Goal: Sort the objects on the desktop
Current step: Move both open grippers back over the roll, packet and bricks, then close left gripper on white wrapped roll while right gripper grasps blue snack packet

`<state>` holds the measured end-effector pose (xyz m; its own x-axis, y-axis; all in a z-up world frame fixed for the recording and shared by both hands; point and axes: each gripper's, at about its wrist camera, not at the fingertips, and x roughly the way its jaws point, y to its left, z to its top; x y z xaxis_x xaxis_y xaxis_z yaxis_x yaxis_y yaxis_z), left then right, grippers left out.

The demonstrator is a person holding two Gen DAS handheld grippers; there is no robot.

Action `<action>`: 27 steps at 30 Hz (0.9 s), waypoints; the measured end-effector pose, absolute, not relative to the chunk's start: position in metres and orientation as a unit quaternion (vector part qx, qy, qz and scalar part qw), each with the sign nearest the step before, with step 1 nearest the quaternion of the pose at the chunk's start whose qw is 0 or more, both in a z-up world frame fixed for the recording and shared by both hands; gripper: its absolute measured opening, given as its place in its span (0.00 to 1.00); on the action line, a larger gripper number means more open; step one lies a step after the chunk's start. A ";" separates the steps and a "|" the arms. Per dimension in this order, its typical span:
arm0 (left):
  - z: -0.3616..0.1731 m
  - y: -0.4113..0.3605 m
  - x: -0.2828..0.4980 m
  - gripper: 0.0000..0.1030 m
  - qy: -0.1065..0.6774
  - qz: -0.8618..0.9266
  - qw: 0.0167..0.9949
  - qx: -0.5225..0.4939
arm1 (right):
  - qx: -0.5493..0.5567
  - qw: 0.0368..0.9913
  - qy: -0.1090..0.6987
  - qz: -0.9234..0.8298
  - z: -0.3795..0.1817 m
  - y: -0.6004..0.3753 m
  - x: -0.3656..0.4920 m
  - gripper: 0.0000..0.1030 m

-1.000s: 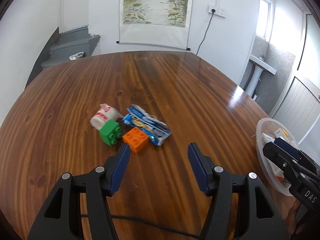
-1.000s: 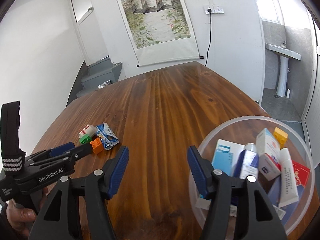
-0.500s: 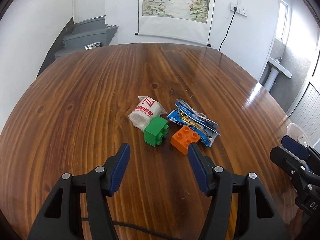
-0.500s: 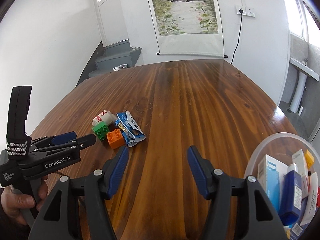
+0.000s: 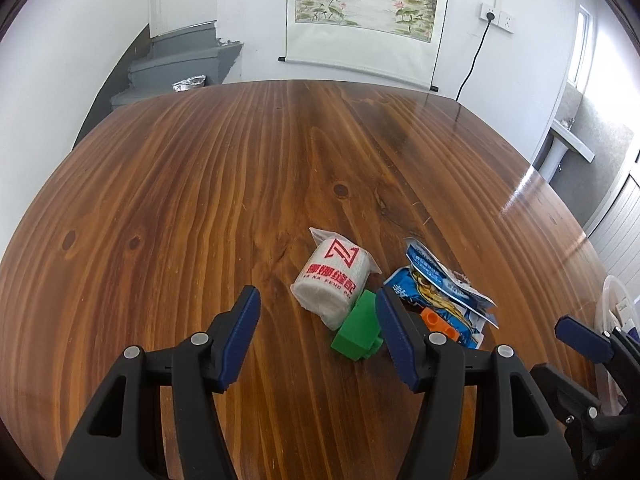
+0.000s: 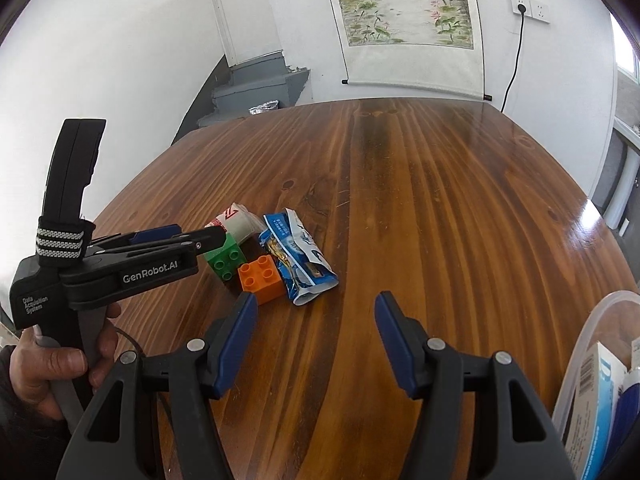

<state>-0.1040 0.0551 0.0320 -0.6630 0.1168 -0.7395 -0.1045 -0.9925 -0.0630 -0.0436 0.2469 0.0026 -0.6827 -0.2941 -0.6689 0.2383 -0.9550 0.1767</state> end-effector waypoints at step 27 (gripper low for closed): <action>0.008 0.040 -0.141 0.65 0.015 0.903 0.037 -0.427 | 0.406 0.135 -0.044 -0.903 -0.019 0.238 -0.097 0.64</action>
<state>-0.1409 0.0402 0.0079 -0.6326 0.0542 -0.7726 -0.0796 -0.9968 -0.0048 -0.0971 0.2378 -0.0191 -0.6343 -0.2801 -0.7206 0.2086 -0.9595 0.1894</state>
